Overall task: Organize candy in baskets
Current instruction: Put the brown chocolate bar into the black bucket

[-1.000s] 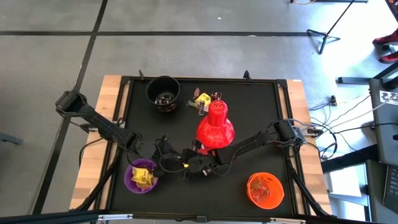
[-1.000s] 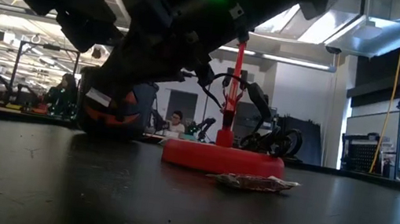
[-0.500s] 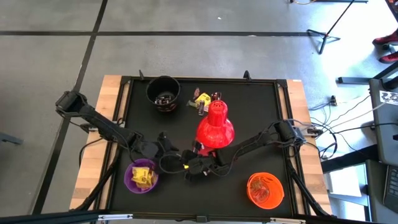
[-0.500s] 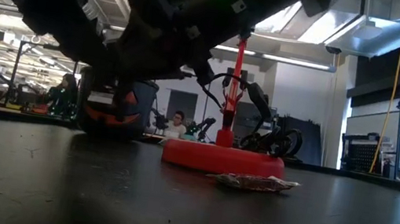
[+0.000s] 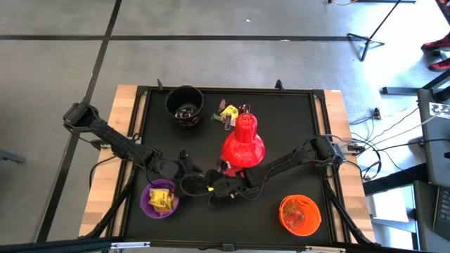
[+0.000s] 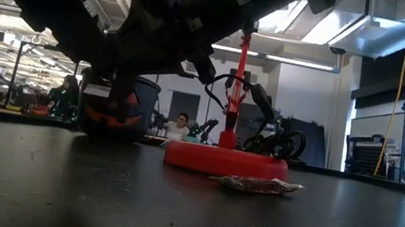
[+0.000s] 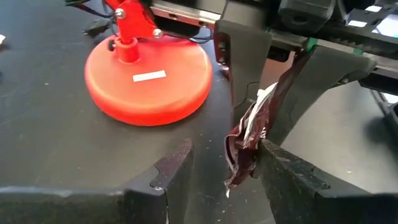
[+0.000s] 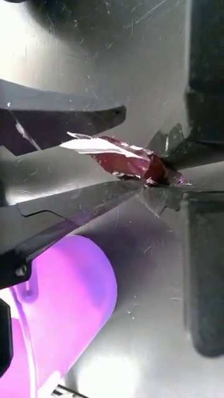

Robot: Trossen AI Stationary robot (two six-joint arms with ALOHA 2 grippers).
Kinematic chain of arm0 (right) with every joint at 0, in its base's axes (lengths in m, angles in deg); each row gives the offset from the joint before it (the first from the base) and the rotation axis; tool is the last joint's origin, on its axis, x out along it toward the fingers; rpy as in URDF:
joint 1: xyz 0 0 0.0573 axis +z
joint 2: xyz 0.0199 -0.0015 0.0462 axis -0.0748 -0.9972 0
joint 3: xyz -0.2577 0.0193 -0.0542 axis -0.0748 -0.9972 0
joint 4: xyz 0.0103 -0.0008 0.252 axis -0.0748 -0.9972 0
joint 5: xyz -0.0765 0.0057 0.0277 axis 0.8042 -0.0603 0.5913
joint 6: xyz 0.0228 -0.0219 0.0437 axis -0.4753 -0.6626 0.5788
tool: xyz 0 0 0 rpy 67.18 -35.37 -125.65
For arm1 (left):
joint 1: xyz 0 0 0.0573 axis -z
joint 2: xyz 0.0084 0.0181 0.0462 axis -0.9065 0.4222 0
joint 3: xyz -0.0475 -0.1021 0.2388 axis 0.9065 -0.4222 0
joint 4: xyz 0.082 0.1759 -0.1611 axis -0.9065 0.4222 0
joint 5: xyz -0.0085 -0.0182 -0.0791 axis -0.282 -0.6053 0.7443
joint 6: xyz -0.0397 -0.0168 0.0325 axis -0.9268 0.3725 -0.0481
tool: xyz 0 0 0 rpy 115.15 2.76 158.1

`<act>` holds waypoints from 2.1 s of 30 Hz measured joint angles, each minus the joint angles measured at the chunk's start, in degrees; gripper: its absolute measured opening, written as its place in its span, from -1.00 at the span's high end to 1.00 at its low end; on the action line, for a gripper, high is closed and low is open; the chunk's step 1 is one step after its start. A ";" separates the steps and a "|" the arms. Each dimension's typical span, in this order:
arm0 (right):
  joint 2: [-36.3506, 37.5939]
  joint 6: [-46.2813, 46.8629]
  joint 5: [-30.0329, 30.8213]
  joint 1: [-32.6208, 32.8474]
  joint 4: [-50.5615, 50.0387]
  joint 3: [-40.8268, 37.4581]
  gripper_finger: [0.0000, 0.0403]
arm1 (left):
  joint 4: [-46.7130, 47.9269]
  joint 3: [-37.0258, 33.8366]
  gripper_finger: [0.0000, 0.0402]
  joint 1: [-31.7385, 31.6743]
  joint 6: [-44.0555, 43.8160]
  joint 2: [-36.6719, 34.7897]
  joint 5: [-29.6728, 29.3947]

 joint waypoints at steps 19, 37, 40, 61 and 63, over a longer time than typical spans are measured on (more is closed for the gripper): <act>0.04 -0.46 0.43 -0.02 1.57 0.00 0.84 | -4.53 -0.02 0.61 0.66 1.09 -0.02 4.09; 0.06 -1.51 -1.15 0.02 1.44 -0.07 0.29 | -1.89 0.13 0.92 0.63 0.96 -0.07 3.95; 1.85 -0.49 -3.25 0.02 -1.39 -0.07 0.12 | -0.91 0.15 0.92 0.66 0.92 -0.07 4.10; 15.76 2.07 12.18 6.73 -21.01 -0.70 0.22 | 1.38 0.11 0.92 0.59 -0.17 -0.04 4.62; 15.76 3.74 11.40 7.30 -21.18 -2.03 0.23 | 1.35 0.11 0.92 0.48 -0.17 -0.03 4.72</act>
